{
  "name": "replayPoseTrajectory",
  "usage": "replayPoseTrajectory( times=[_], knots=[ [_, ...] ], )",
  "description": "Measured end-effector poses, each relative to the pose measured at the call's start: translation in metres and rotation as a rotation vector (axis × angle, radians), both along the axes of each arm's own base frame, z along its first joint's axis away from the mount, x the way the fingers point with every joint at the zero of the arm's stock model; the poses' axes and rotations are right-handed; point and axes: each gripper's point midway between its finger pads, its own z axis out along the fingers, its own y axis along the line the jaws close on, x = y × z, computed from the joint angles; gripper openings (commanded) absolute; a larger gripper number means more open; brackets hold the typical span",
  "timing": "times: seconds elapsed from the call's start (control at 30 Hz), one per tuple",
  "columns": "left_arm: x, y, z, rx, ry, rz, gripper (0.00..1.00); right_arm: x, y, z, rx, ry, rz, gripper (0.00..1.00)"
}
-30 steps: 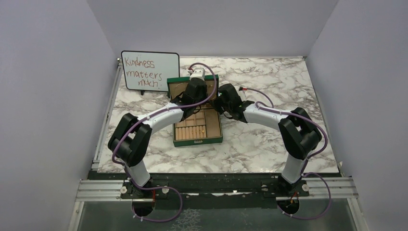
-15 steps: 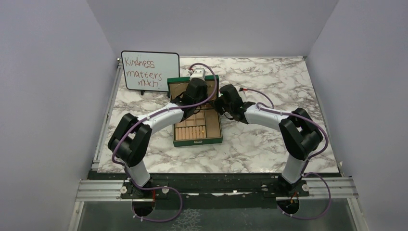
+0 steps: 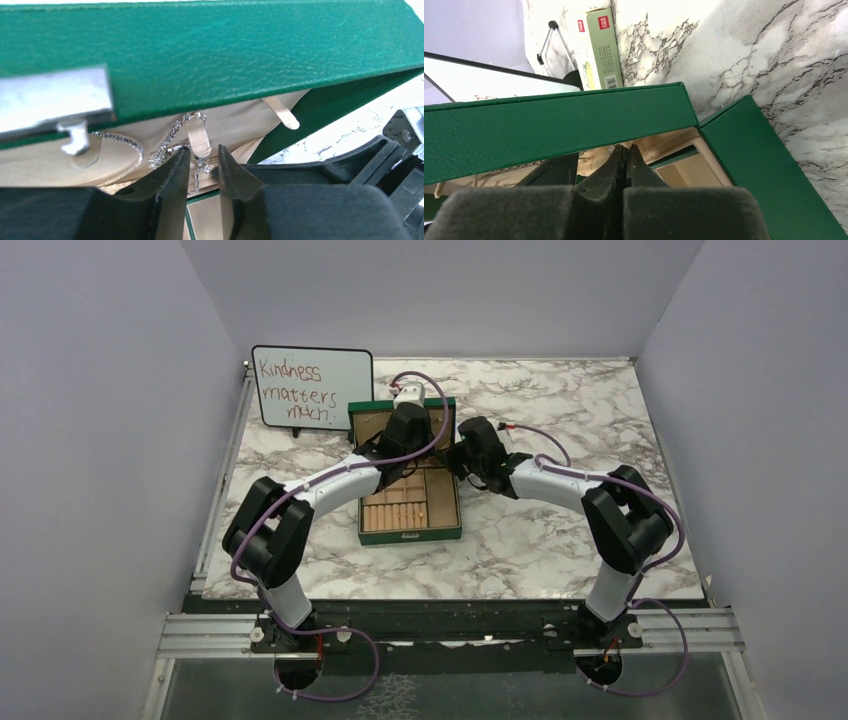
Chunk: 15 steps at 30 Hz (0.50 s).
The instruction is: Organize the mixed jewelry
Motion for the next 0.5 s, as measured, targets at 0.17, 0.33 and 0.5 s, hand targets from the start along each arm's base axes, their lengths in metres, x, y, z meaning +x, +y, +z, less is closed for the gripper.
replayPoseTrajectory(
  times=[0.17, 0.33, 0.5],
  knots=[
    [-0.0037, 0.0023, 0.0012, -0.004, 0.01, 0.005, 0.32, -0.0027, -0.0019, 0.0004, -0.002, 0.0, 0.014, 0.01],
    [-0.0066, 0.0044, -0.0008, -0.006, 0.018, 0.008, 0.26, -0.0039, -0.0026, -0.0002, -0.003, 0.002, 0.018, 0.01],
    [-0.0105, 0.0067, -0.0068, -0.006, 0.035, 0.01, 0.29, -0.0041, -0.0025, -0.0002, -0.003, 0.003, 0.025, 0.01]
  ],
)
